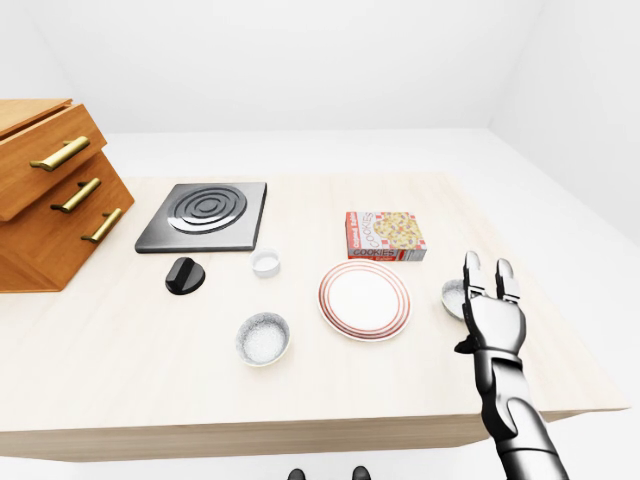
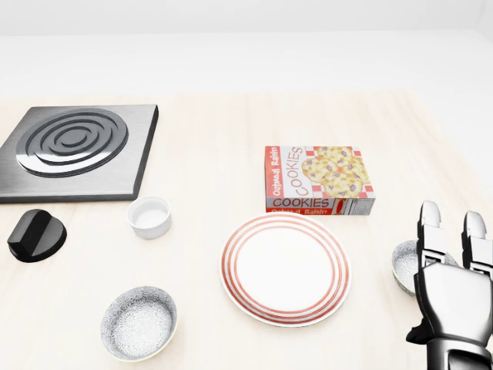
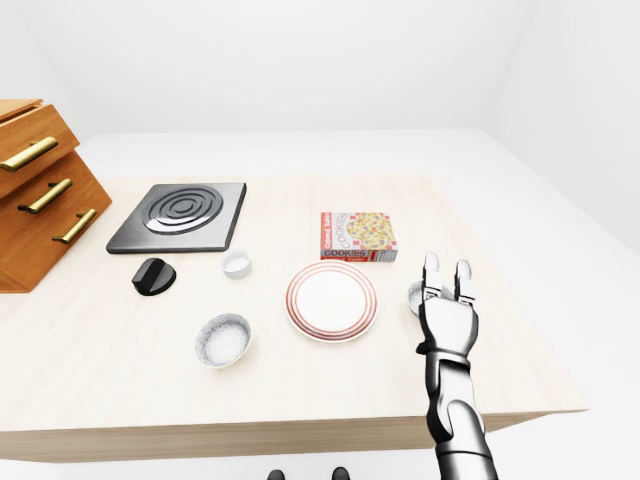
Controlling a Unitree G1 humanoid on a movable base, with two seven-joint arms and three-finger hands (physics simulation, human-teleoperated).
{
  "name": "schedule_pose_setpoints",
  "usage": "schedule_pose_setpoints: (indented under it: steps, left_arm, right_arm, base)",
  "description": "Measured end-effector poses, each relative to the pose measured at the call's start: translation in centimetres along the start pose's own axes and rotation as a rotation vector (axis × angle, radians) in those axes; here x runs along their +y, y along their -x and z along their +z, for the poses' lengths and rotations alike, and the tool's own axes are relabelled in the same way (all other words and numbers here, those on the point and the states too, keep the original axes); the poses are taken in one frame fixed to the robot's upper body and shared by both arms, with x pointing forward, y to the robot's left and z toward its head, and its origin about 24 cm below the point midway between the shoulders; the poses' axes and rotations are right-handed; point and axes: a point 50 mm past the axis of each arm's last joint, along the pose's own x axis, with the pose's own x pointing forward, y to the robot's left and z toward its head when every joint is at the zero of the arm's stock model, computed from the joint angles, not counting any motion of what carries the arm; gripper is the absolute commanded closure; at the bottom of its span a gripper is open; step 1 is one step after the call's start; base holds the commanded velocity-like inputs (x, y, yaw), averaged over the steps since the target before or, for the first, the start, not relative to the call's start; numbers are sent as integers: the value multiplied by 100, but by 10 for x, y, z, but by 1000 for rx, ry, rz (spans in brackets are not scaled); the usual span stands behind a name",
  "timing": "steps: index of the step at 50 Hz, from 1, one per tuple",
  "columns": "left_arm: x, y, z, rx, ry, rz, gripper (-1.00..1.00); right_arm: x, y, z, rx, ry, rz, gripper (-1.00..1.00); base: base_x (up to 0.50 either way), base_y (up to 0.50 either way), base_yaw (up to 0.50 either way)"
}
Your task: Pick the akita bowl next to the plate and place it on the plate.
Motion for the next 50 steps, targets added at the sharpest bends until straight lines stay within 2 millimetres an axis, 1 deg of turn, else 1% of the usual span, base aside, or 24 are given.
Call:
schedule_pose_setpoints:
  steps: [20,37,50]
  left_arm:
    - [0,0,-1,6,2,0,-100]
    - [0,0,-1,3,3,0,-100]
    - [0,0,1,-3,5,0,-100]
  right_arm:
    - [19,-6,-7,8,13,29,-100]
    - [23,-19,-8,-4,8,7,-100]
    - [25,-26,-8,-8,7,25,-100]
  base:
    - [0,0,0]
    - [0,0,0]
    - [0,0,0]
